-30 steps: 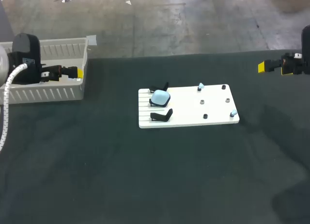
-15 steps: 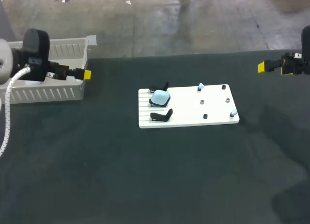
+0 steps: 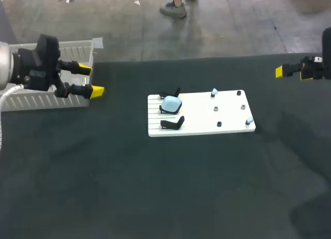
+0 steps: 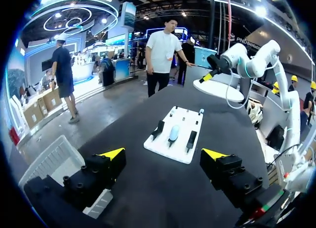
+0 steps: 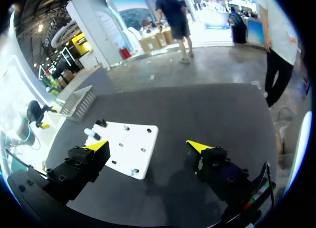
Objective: Pick up each earbud case from the left stands, insert the matching earbuds, close the lid, and place the case in the box.
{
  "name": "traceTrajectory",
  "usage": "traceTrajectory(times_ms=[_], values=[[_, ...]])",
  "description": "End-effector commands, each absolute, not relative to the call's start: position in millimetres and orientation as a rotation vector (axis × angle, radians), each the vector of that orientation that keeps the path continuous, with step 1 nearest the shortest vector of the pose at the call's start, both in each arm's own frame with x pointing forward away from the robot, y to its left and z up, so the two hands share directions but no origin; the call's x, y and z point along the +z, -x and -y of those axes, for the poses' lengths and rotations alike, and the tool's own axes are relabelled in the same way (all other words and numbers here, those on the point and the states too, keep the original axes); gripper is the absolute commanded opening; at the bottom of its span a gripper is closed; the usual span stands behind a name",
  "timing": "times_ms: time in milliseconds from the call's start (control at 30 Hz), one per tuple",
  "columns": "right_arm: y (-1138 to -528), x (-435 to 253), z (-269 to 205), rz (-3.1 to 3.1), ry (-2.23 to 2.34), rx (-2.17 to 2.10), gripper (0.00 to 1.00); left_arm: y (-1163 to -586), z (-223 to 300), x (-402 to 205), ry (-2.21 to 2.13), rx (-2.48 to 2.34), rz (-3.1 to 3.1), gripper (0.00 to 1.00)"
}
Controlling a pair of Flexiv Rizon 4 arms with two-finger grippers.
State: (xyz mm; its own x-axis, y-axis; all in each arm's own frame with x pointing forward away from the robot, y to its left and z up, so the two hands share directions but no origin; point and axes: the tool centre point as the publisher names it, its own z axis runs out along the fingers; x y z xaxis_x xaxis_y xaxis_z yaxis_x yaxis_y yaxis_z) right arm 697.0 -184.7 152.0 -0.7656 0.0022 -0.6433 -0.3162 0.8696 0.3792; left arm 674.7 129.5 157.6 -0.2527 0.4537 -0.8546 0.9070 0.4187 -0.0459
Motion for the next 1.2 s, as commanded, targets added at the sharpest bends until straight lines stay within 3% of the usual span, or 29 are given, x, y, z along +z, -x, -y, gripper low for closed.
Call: traceTrajectory(times_ms=[33,233,1000,1200], values=[[-698.3,150.9,184.9,-2.373,0.229,0.632,1.00,-674.9,-126.7,152.1,-1.232,-0.899,-1.528,1.00],[-698.3,150.9,184.9,-2.373,0.229,0.632,1.00,-670.9,-101.7,150.4,-1.146,-0.797,-1.692,1.00],[-698.3,150.9,184.9,-2.373,0.229,0.632,1.00,-670.9,-101.7,150.4,-1.146,-0.797,-1.692,1.00],[-698.3,150.9,184.9,-2.373,0.229,0.632,1.00,-672.9,-75.5,130.7,-1.335,-0.856,-1.618,1.00]])
